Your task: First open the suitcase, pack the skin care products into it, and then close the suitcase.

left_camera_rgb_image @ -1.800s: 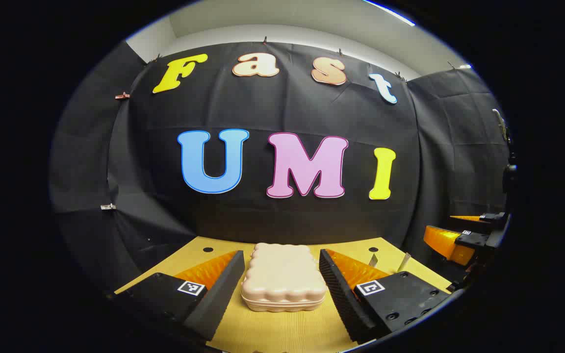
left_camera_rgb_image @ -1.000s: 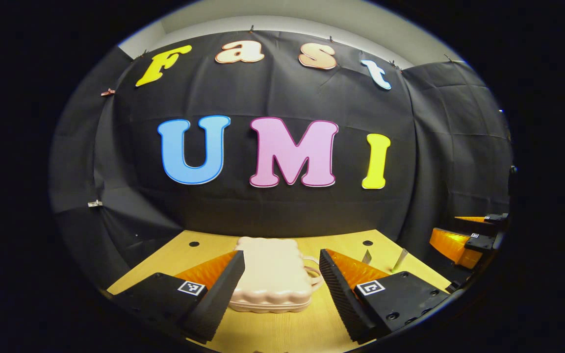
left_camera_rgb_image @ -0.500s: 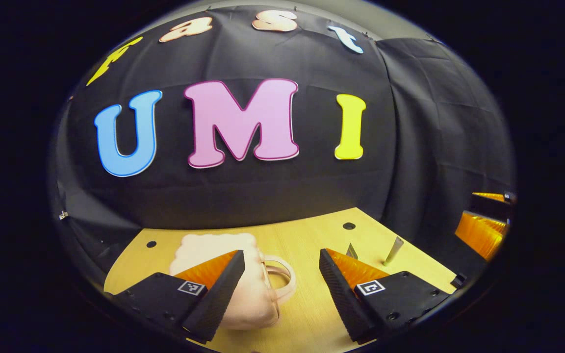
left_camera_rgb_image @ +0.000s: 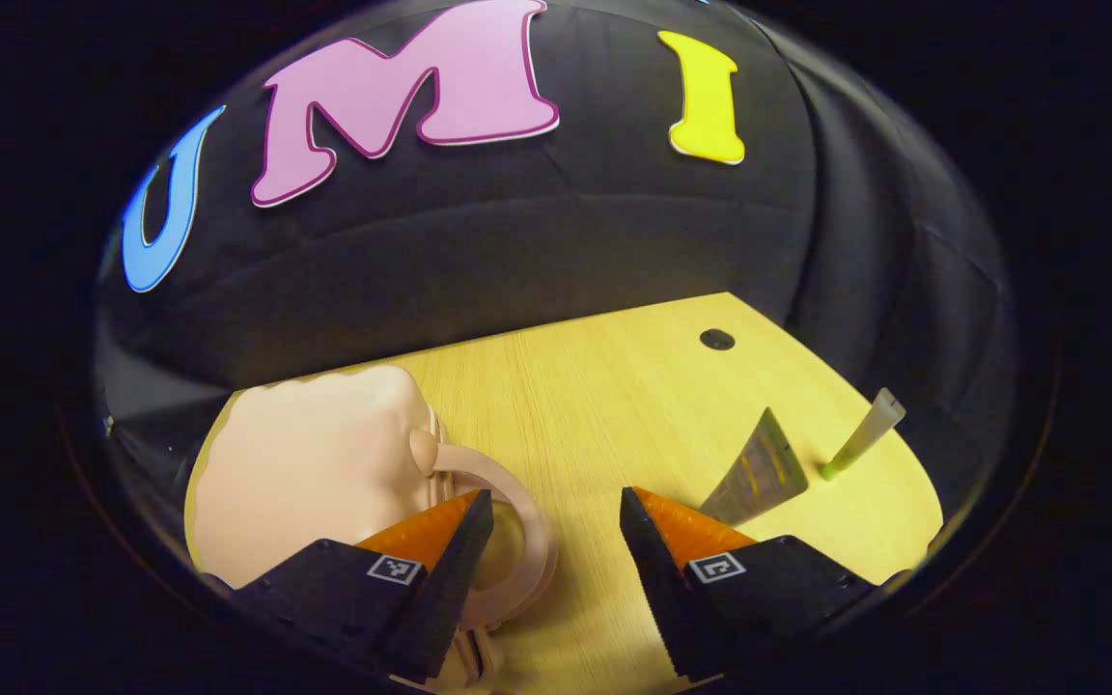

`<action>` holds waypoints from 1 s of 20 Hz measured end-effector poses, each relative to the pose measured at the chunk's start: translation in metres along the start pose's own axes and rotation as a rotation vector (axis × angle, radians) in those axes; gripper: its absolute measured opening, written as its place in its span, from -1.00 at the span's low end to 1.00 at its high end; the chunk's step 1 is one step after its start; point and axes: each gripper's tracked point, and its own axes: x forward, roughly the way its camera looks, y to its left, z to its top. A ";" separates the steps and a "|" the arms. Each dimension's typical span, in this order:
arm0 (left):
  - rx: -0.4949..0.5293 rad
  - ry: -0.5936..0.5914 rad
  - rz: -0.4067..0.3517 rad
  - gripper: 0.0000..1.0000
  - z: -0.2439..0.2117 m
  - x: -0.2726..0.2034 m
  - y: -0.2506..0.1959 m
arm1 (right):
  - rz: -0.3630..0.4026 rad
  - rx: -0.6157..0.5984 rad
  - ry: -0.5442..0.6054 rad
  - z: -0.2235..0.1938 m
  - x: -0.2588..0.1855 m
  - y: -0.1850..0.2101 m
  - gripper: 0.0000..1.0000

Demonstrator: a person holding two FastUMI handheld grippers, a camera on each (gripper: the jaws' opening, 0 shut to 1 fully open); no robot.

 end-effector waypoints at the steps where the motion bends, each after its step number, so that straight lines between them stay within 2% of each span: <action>1: 0.014 0.012 0.017 0.64 -0.003 0.008 0.000 | -0.008 0.004 0.014 -0.004 0.002 -0.004 0.94; 4: 0.035 0.067 0.074 0.41 -0.013 0.028 0.003 | -0.030 -0.010 0.002 -0.001 0.012 -0.015 0.94; 5: 0.039 0.076 0.102 0.42 -0.017 0.032 0.008 | -0.029 -0.017 0.002 -0.001 0.014 -0.017 0.94; 6: 0.033 0.078 0.122 0.27 -0.018 0.035 0.012 | -0.028 -0.019 0.007 -0.003 0.016 -0.017 0.95; 7: 0.025 0.087 0.130 0.22 -0.022 0.034 0.013 | -0.026 -0.017 0.012 -0.005 0.017 -0.016 0.95; 9: 0.002 0.126 0.156 0.19 -0.032 0.029 0.019 | -0.018 -0.005 0.028 -0.013 0.017 -0.011 0.95; 11: -0.046 0.143 0.138 0.10 -0.039 0.034 0.014 | -0.004 0.000 0.055 -0.022 0.018 -0.006 0.95; 13: -0.027 0.158 0.135 0.20 -0.042 0.041 0.015 | 0.007 0.002 0.065 -0.024 0.017 -0.004 0.95; 15: -0.040 0.168 0.142 -0.37 -0.044 0.044 0.016 | 0.006 -0.005 0.065 -0.025 0.019 -0.008 0.94; 16: -0.045 0.168 0.132 -0.53 -0.043 0.045 0.015 | -0.001 -0.003 0.065 -0.024 0.019 -0.011 0.95; 20: -0.108 0.107 0.044 -0.71 -0.015 0.025 0.011 | -0.012 0.005 0.060 -0.023 0.024 -0.021 0.95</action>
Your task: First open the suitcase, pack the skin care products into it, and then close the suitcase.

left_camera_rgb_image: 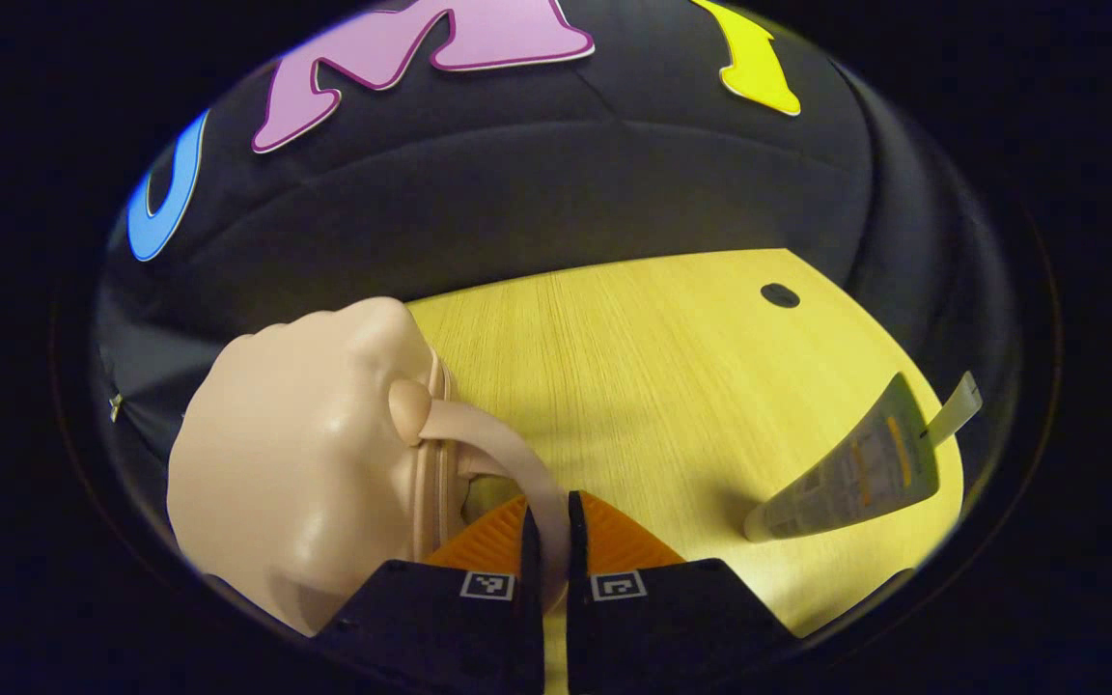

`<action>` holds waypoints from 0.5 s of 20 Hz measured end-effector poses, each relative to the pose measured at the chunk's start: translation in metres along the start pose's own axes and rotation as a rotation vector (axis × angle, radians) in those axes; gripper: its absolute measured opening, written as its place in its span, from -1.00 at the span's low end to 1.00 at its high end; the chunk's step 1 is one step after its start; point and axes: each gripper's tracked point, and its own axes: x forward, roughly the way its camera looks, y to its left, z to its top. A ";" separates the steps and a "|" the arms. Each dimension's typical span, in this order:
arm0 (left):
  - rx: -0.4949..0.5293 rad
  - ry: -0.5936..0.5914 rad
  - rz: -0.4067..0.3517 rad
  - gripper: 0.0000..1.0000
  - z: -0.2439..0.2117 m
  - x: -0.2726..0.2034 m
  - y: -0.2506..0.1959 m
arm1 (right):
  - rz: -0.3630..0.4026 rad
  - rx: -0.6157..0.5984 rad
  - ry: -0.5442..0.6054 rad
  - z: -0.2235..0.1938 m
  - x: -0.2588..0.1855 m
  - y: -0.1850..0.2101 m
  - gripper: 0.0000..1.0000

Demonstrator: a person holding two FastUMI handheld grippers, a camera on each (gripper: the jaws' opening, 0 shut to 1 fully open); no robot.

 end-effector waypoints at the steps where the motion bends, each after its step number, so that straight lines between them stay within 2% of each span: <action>1: -0.026 -0.007 -0.016 -0.72 0.008 -0.009 0.001 | 0.000 -0.003 -0.001 -0.001 0.003 -0.002 0.95; 4: -0.134 -0.066 -0.061 -0.75 0.047 -0.051 0.018 | 0.007 -0.001 0.001 0.000 0.014 -0.007 0.95; 6: -0.163 -0.138 -0.061 -0.76 0.084 -0.086 0.047 | 0.010 0.000 0.004 0.001 0.020 -0.006 0.95; 8: -0.155 -0.189 -0.049 -0.76 0.117 -0.119 0.089 | 0.005 -0.001 -0.006 0.007 0.023 -0.006 0.96; 10: -0.190 -0.224 -0.051 -0.76 0.138 -0.148 0.139 | -0.010 -0.015 -0.014 0.012 0.026 -0.007 0.96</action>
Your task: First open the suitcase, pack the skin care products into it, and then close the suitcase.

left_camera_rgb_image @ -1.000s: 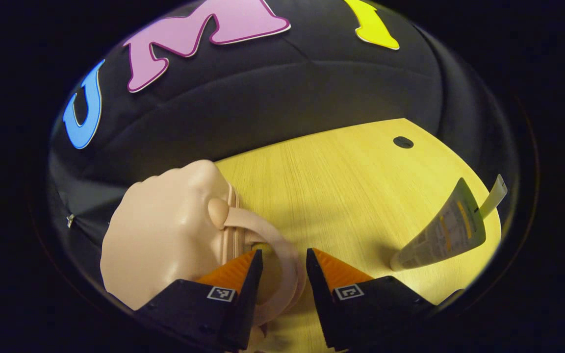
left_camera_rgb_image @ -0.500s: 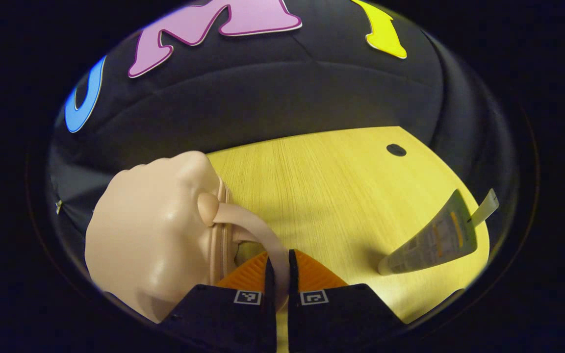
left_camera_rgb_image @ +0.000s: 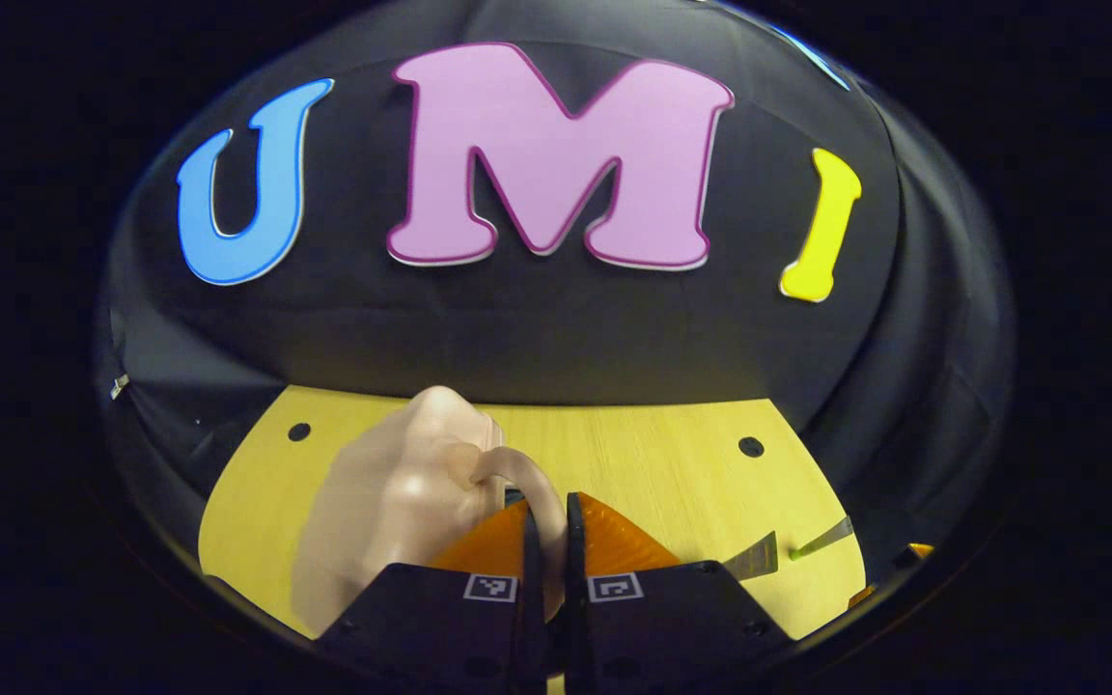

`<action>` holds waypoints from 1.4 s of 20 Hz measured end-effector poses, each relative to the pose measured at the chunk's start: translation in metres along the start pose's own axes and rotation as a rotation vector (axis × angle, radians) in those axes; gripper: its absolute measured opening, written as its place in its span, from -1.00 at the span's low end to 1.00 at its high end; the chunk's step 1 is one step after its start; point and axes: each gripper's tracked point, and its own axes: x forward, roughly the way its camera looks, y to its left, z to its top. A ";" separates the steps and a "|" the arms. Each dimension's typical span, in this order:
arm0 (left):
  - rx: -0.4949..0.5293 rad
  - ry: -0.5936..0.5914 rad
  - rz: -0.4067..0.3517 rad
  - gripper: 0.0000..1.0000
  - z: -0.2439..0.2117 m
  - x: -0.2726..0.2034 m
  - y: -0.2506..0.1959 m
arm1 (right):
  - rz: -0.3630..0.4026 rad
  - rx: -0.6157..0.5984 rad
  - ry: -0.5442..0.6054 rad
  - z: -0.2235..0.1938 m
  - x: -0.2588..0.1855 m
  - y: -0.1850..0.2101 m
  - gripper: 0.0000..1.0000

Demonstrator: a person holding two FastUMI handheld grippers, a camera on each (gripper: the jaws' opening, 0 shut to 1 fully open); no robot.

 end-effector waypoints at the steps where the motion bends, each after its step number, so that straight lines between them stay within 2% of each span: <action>1: -0.020 -0.017 0.007 -0.76 0.015 -0.012 0.031 | -0.010 -0.006 0.002 0.000 0.002 -0.001 0.95; 4: -0.005 -0.087 0.114 -0.76 0.044 -0.037 0.132 | -0.031 0.004 0.017 -0.001 0.003 -0.001 0.95; 6: 0.034 -0.102 0.238 -0.76 0.048 -0.047 0.206 | -0.042 -0.010 0.038 -0.006 0.006 0.000 0.95; 8: 0.056 -0.094 0.332 -0.77 0.044 -0.044 0.277 | -0.056 -0.003 0.076 -0.011 0.008 0.005 0.94; 10: 0.025 -0.050 0.377 -0.80 0.025 -0.030 0.340 | -0.080 0.018 0.086 -0.010 0.009 0.012 0.96; 11: -0.015 -0.028 0.385 -0.74 0.010 -0.017 0.371 | -0.092 0.017 0.088 -0.012 0.010 0.016 0.95; 13: -0.114 0.025 0.394 -0.80 -0.022 0.006 0.414 | -0.099 0.006 0.102 -0.020 0.010 0.026 0.95; 16: -0.177 0.146 0.406 -0.79 -0.082 0.036 0.460 | -0.107 -0.015 0.135 -0.037 0.008 0.035 0.95; 19: -0.270 0.210 0.394 -0.77 -0.127 0.071 0.478 | -0.116 -0.042 0.109 -0.042 0.009 0.046 0.96; 22: -0.280 0.265 0.397 -0.81 -0.160 0.093 0.487 | -0.116 -0.066 0.114 -0.050 0.013 0.053 0.96; 25: -0.191 0.248 0.486 -0.42 -0.159 0.084 0.504 | -0.130 -0.047 0.105 -0.047 0.017 0.048 0.94; 27: -0.122 0.229 0.492 -0.26 -0.150 0.075 0.500 | -0.147 -0.031 0.091 -0.041 0.017 0.039 0.94; 28: -0.078 0.218 0.505 0.10 -0.143 0.067 0.495 | -0.155 -0.024 0.088 -0.039 0.017 0.033 0.94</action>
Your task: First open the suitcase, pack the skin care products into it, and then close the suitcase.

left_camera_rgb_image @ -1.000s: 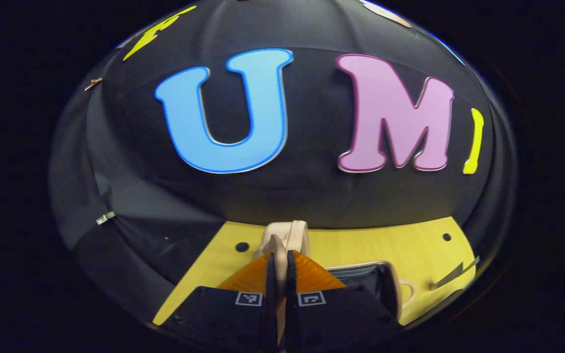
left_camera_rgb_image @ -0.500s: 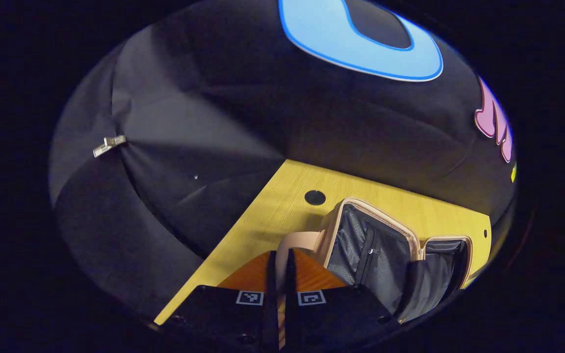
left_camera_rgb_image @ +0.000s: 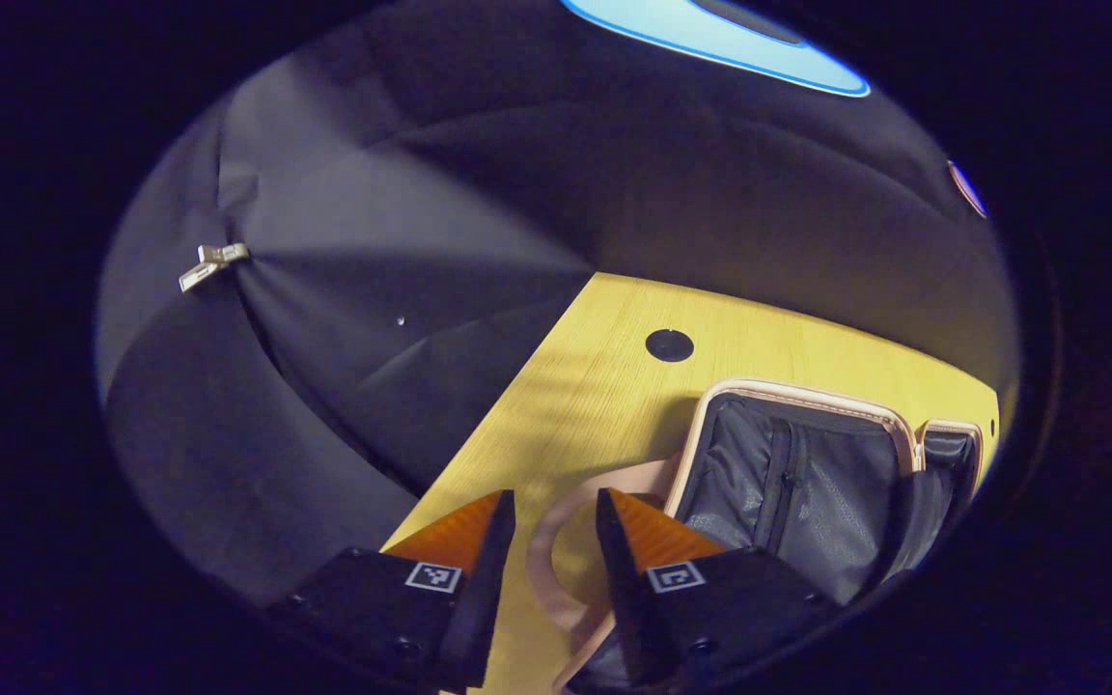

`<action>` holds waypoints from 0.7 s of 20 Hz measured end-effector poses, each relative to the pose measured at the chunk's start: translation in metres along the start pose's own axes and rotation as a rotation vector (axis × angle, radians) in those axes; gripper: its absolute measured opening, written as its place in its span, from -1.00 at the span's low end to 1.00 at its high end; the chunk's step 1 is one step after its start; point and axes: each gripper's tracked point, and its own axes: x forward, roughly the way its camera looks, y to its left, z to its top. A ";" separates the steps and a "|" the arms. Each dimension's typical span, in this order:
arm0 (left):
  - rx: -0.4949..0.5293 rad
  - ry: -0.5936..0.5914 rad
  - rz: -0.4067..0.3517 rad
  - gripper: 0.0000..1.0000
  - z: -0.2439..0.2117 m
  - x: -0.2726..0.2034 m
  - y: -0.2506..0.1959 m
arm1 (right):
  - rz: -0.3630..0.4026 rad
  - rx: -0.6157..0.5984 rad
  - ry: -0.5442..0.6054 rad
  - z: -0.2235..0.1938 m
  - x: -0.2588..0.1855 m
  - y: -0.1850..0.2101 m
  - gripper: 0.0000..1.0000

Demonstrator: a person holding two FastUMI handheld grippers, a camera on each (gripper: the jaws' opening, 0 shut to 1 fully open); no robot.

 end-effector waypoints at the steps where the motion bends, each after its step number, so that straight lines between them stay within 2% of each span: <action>1: 0.028 -0.042 0.025 0.18 0.009 -0.016 0.001 | -0.006 0.004 -0.001 0.001 0.001 -0.006 0.94; 2: 0.033 -0.100 0.018 0.80 0.022 -0.030 -0.007 | -0.011 0.006 -0.005 0.003 0.001 -0.013 0.94; 3: 0.025 -0.162 0.009 1.00 0.032 -0.052 -0.022 | -0.017 0.007 -0.013 0.008 0.001 -0.020 0.94; 4: 0.012 -0.222 -0.002 0.93 0.045 -0.076 -0.034 | -0.022 0.006 -0.022 0.012 0.001 -0.026 0.94; 7: -0.022 -0.391 -0.035 0.95 0.062 -0.158 -0.078 | -0.021 -0.007 -0.042 0.019 0.000 -0.042 0.94; 8: -0.036 -0.441 -0.067 0.95 0.064 -0.183 -0.096 | -0.015 -0.002 -0.045 0.020 -0.001 -0.047 0.94; 9: -0.049 -0.469 -0.131 0.94 0.059 -0.206 -0.122 | -0.012 0.008 -0.043 0.020 -0.001 -0.051 0.94; 12: -0.110 -0.505 -0.264 0.96 0.035 -0.255 -0.200 | -0.012 0.049 -0.034 0.015 -0.001 -0.061 0.94; 14: -0.085 -0.546 -0.343 0.95 0.024 -0.283 -0.248 | -0.007 0.072 -0.028 0.010 -0.001 -0.066 0.94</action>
